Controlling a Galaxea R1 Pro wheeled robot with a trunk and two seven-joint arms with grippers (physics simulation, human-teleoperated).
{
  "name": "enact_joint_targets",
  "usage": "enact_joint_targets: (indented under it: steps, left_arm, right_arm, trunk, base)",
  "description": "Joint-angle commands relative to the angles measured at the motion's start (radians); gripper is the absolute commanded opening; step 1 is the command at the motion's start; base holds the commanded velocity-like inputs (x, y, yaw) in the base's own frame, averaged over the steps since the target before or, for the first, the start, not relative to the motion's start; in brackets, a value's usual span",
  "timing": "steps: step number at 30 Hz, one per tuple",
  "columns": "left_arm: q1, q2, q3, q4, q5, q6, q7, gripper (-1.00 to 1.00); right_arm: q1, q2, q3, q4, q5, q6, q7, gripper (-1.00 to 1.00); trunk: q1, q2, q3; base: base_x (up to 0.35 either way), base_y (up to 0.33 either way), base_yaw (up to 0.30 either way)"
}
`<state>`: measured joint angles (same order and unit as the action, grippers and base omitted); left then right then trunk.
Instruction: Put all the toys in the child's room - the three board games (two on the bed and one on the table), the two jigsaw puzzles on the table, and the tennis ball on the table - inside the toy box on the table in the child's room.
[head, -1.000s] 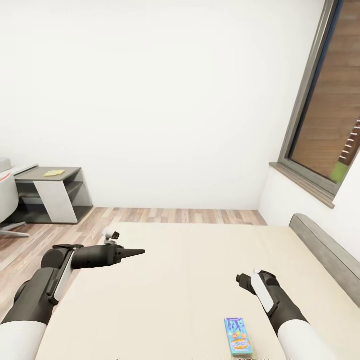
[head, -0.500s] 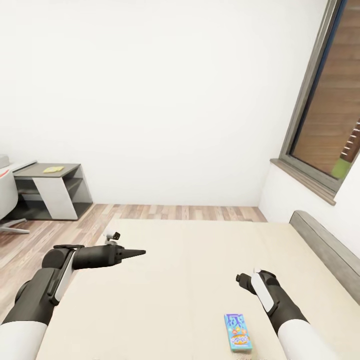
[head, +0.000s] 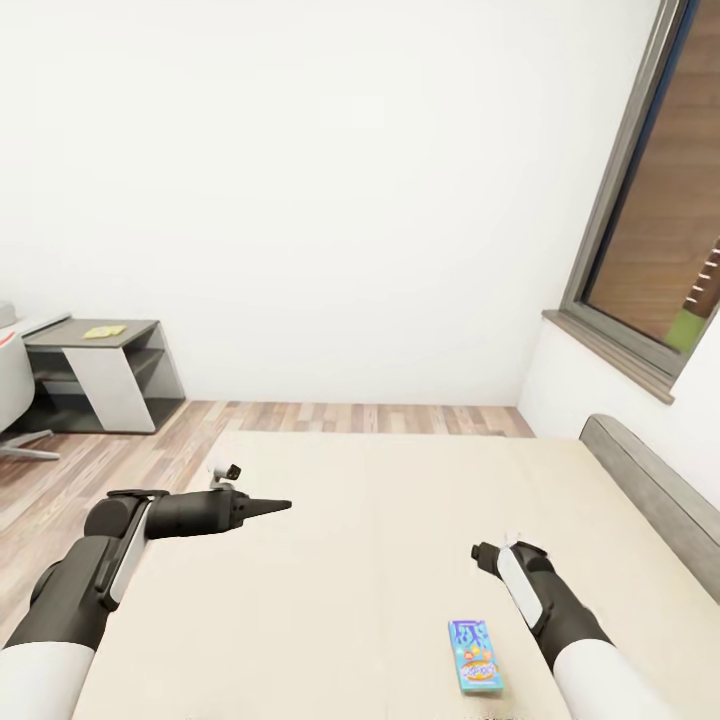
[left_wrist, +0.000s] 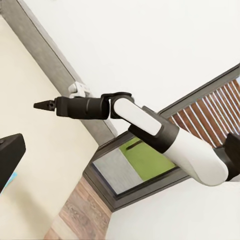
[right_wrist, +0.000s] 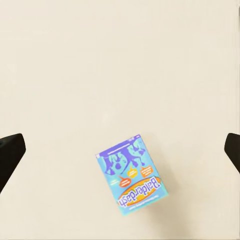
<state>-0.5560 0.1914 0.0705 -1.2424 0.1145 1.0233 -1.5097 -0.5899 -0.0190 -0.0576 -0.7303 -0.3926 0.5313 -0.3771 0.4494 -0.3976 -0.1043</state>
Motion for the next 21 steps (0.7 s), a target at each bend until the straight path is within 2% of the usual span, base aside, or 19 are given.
enact_joint_targets:
  steps: [1, 3, 7, 13, 21]
  left_arm:
    - [-0.001, 0.000, 0.000, 0.000, 0.001, 0.011, -0.003, 1.00]
    - [-0.001, 0.000, 0.000, 0.000, 0.001, 0.011, -0.003, 1.00]
    - [-0.001, 0.000, 0.000, 0.000, 0.001, 0.011, -0.004, 1.00]
    - [-0.001, 0.000, 0.000, 0.000, 0.001, 0.011, -0.004, 1.00]
    - [-0.001, 0.000, -0.001, 0.000, 0.001, 0.011, -0.004, 1.00]
  right_arm:
    - [-0.001, 0.000, 0.010, -0.001, -0.004, 0.000, -0.008, 1.00]
    - [-0.001, 0.001, 0.032, 0.000, 0.011, -0.007, -0.008, 1.00]
    - [-0.001, 0.001, 0.046, 0.000, 0.019, -0.010, -0.007, 1.00]
    - [-0.001, 0.001, 0.049, 0.000, 0.020, -0.011, -0.004, 1.00]
    - [-0.001, -0.001, 0.049, 0.008, 0.023, -0.011, 0.039, 1.00]
  trunk:
    - [0.001, -0.002, -0.004]
    - [0.001, -0.002, -0.007]
    - [0.001, -0.002, -0.014]
    - [0.001, -0.002, -0.024]
    - [0.001, -0.002, -0.037]
  base:
    - [0.000, 0.000, 0.000]
    - [0.000, 0.000, 0.000]
    - [0.000, 0.000, 0.000]
    - [0.000, 0.000, 0.000]
    - [0.000, 0.000, 0.000]
